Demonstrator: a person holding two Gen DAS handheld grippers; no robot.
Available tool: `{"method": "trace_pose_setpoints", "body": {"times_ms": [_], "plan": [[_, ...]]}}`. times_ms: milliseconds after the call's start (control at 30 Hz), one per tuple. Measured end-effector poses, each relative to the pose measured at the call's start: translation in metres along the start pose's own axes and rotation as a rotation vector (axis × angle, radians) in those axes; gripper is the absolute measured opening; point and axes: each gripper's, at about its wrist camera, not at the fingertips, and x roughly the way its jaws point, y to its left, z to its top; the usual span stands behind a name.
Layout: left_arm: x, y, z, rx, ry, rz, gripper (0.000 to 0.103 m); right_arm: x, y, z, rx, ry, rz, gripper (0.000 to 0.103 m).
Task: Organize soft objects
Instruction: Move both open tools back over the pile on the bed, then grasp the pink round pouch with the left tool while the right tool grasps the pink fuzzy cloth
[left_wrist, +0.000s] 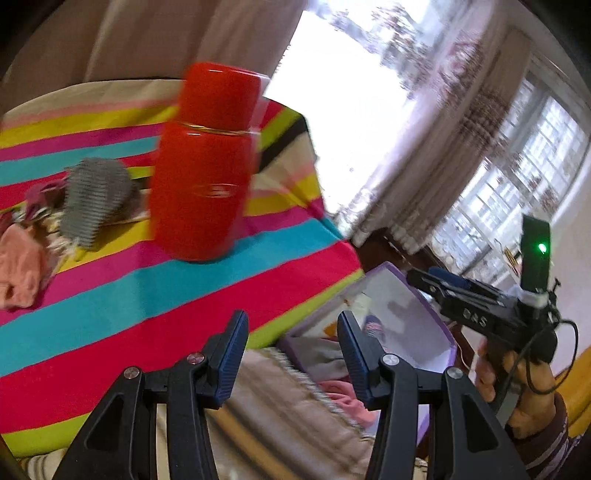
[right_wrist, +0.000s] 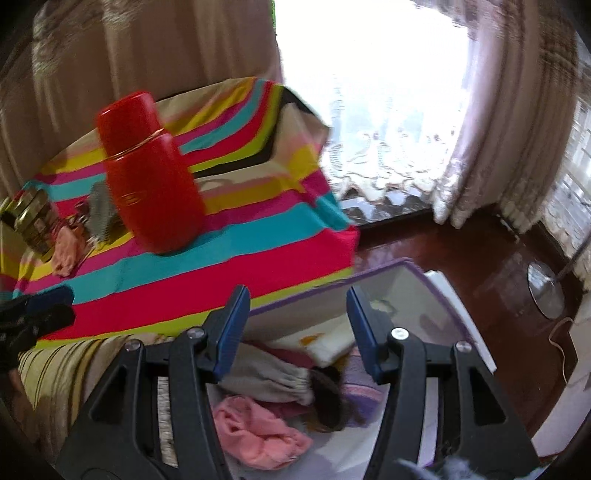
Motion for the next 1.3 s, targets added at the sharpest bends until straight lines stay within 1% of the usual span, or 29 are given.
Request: {"method": "trace_pose_setpoints", "body": {"times_ms": [167, 367, 600, 767, 900, 967, 1067, 1133, 1167, 1233, 1300], "plan": [[-0.017, 0.044, 0.003, -0.077, -0.036, 0.058, 0.051, 0.002, 0.038, 0.002, -0.057, -0.003, 0.070, 0.058], [-0.040, 0.100, 0.004, -0.182, -0.088, 0.130, 0.051, 0.009, 0.084, 0.003, -0.120, 0.025, 0.151, 0.058], [-0.066, 0.161, 0.003, -0.299, -0.144, 0.207, 0.051, 0.020, 0.127, 0.005, -0.186, 0.052, 0.209, 0.058], [-0.078, 0.198, 0.002, -0.384, -0.166, 0.256, 0.051, 0.029, 0.154, 0.008, -0.227, 0.061, 0.241, 0.058], [-0.085, 0.230, -0.001, -0.474, -0.177, 0.292, 0.051, 0.037, 0.178, 0.013, -0.258, 0.064, 0.271, 0.058], [-0.089, 0.243, 0.000, -0.496, -0.186, 0.310, 0.051, 0.042, 0.189, 0.014, -0.269, 0.068, 0.288, 0.058], [-0.093, 0.256, 0.006, -0.497, -0.200, 0.350, 0.051, 0.049, 0.209, 0.018, -0.284, 0.074, 0.322, 0.058], [-0.095, 0.263, 0.014, -0.473, -0.209, 0.383, 0.051, 0.054, 0.225, 0.021, -0.292, 0.076, 0.352, 0.058], [-0.095, 0.266, 0.019, -0.457, -0.211, 0.403, 0.051, 0.058, 0.235, 0.022, -0.296, 0.080, 0.367, 0.059], [-0.093, 0.272, 0.029, -0.419, -0.210, 0.438, 0.051, 0.065, 0.250, 0.024, -0.294, 0.086, 0.391, 0.067], [-0.088, 0.279, 0.040, -0.378, -0.199, 0.471, 0.051, 0.073, 0.266, 0.027, -0.287, 0.098, 0.420, 0.067]]}}
